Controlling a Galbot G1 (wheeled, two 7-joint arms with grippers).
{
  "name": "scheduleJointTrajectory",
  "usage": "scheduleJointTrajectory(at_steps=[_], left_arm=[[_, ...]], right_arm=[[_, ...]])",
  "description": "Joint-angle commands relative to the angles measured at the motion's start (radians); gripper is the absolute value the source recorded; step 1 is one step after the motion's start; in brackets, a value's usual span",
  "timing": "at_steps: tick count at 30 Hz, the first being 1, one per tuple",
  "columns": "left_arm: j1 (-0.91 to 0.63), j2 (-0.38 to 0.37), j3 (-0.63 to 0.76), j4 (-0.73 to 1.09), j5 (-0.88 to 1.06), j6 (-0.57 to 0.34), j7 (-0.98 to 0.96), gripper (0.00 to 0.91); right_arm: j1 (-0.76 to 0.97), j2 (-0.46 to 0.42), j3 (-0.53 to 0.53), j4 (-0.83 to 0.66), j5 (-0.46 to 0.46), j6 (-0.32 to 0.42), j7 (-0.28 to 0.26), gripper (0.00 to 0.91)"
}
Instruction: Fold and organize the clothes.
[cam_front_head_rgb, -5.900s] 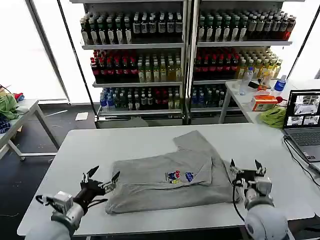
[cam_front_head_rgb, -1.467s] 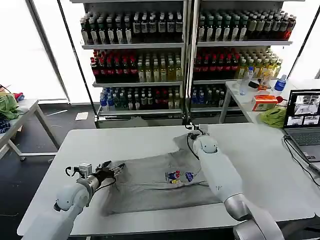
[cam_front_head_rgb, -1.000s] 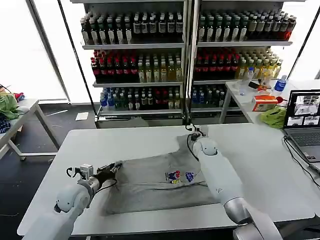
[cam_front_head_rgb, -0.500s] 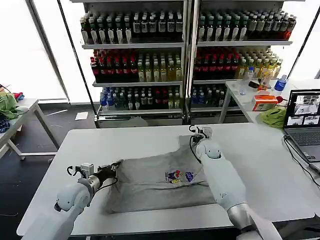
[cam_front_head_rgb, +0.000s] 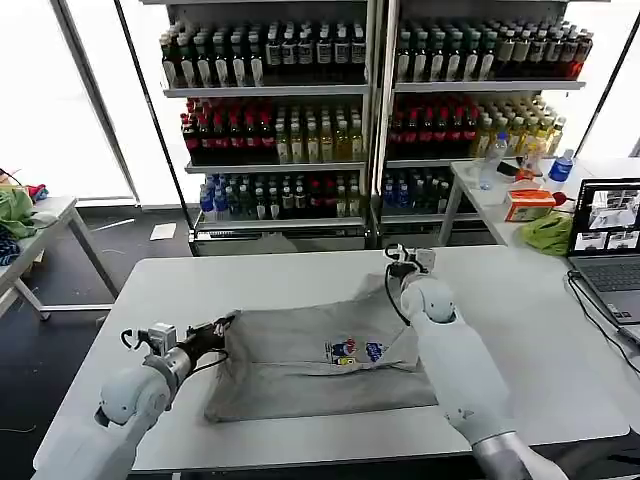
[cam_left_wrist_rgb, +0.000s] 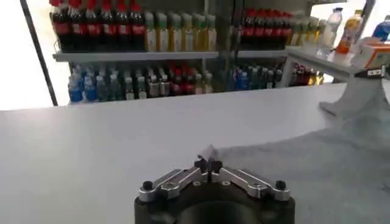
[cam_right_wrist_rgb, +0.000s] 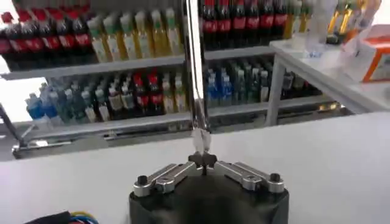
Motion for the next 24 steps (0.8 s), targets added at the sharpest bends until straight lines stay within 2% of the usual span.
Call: scheduleJointTrajectory(at_steps=[1,9,14,24], left_arm=[[0.051,0.002,-0.023,-0.068,0.005,-0.008,0.001,0.0],[0.102,0.004,-0.046,-0.117,0.014,-0.008,0.005,0.0],[0.147,0.01,-0.061,-0.147,0.031,-0.012,0.011,0.0],[0.216,0.009,-0.085,-0.186,0.061,-0.019,0.017,0.0]], right_arm=[[-0.126,-0.066,0.015,0.293,0.052,0.0,0.033,0.0],[-0.238,-0.115,0.066,0.419,0.097,-0.001,0.055,0.0],[-0.366,-0.132,0.105,0.525,0.126,0.0,0.083,0.0],[-0.619,-0.113,0.163,0.664,0.147,0.002,0.126,0.0]])
